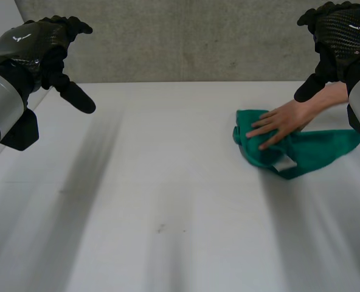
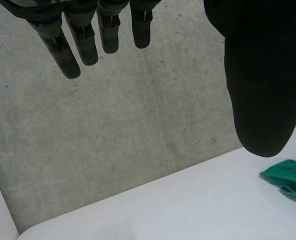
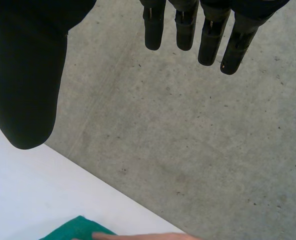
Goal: Fold the towel.
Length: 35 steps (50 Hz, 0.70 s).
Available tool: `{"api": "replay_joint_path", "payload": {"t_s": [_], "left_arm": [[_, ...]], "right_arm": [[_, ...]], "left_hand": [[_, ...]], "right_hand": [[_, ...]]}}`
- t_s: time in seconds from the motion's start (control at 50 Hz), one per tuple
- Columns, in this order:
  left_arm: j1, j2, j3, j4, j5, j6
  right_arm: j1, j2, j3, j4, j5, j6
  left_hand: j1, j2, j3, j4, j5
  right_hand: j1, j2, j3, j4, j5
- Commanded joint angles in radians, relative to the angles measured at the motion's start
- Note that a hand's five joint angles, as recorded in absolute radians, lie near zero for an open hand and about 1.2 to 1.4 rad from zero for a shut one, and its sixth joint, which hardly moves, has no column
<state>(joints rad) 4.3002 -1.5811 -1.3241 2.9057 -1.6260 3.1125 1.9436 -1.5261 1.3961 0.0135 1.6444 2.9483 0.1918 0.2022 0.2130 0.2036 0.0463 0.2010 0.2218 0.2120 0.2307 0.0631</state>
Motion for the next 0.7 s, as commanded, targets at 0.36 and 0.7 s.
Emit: {"api": "replay_joint_path", "payload": {"t_s": [0.36,0.7], "left_arm": [[-0.004,0.0,-0.009,0.003,0.001,0.0],[-0.005,-0.007,-0.014,0.003,0.0,0.003]], "right_arm": [[0.0,-0.005,0.014,-0.014,-0.001,-0.002],[0.006,-0.002,0.012,-0.012,-0.061,-0.03]], "left_hand": [[-0.017,-0.028,-0.038,-0.029,-0.046],[-0.017,-0.028,-0.038,-0.029,-0.046]], "right_hand": [[-0.026,-0.047,-0.038,-0.056,-0.063],[-0.026,-0.047,-0.038,-0.056,-0.063]]}}
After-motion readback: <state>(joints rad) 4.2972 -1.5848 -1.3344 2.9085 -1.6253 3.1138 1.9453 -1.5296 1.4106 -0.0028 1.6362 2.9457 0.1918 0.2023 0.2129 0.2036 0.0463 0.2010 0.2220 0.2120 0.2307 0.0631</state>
